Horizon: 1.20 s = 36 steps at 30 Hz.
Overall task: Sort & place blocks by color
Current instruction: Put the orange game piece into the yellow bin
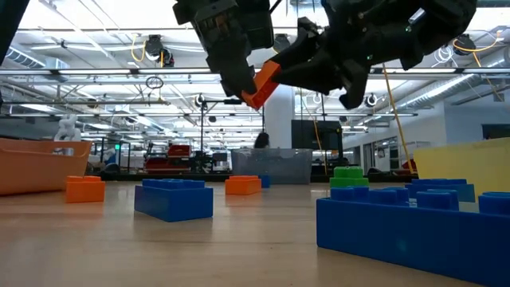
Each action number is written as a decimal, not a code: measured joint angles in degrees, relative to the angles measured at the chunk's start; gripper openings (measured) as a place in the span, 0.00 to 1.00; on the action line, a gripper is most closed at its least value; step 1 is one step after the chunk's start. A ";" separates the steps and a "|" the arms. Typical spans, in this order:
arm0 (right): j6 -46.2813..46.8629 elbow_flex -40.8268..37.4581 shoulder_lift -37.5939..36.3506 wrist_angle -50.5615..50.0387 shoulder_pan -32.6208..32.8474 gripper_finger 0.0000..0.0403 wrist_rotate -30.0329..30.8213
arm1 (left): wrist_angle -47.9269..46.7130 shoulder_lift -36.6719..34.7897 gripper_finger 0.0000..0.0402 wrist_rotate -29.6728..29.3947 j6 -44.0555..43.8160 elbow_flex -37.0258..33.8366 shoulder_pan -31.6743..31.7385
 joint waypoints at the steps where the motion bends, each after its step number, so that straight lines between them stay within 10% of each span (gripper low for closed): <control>1: 0.00 0.00 0.62 0.79 -0.06 0.39 0.00 | -0.09 0.00 0.34 0.01 -0.08 -0.02 0.02; 12: 0.52 0.00 2.29 2.13 -0.06 0.25 2.60 | -1.21 0.00 0.34 0.01 -0.25 -0.05 0.08; 22: 1.77 -0.02 1.76 -2.88 -0.03 0.14 7.82 | -0.57 -0.97 0.65 -9.72 1.24 0.11 0.31; 36: 23.98 -0.02 -22.24 -47.98 1.27 0.14 33.57 | -4.78 -10.84 0.67 -29.80 1.70 0.57 1.77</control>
